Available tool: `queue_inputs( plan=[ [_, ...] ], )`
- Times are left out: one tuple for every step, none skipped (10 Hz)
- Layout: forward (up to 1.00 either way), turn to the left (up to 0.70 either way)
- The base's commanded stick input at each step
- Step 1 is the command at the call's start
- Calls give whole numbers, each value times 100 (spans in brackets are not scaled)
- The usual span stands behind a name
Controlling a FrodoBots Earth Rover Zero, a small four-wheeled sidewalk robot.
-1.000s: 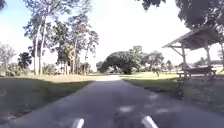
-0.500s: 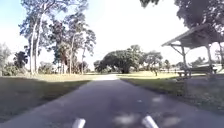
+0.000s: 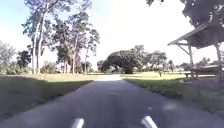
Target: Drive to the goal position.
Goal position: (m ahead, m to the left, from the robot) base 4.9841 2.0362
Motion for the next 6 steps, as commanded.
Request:
queue_inputs(
  plan=[
    [70, 0],
    [70, 0],
    [70, 0],
    [70, 0],
    [70, 0],
    [70, 0]
  ],
)
